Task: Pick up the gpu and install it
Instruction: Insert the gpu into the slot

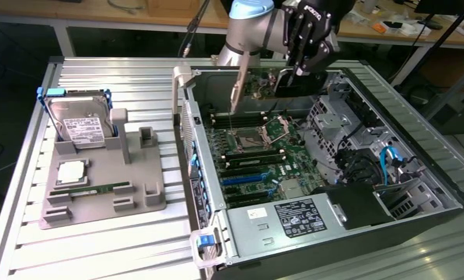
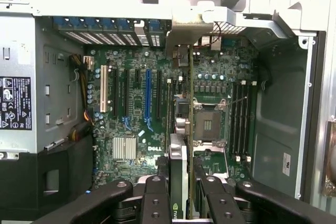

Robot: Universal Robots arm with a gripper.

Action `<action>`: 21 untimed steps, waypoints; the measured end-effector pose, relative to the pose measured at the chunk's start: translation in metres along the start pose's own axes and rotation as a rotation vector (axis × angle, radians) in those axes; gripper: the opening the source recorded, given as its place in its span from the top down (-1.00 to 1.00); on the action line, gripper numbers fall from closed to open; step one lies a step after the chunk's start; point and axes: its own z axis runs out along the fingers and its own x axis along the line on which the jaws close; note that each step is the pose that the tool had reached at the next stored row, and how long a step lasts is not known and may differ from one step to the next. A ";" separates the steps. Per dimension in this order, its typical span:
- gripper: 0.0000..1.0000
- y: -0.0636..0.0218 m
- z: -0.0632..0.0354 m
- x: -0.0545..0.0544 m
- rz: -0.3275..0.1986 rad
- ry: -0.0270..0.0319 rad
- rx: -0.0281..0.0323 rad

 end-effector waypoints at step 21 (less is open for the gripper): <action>0.44 0.0003 0.0001 0.008 0.005 -0.0002 0.0001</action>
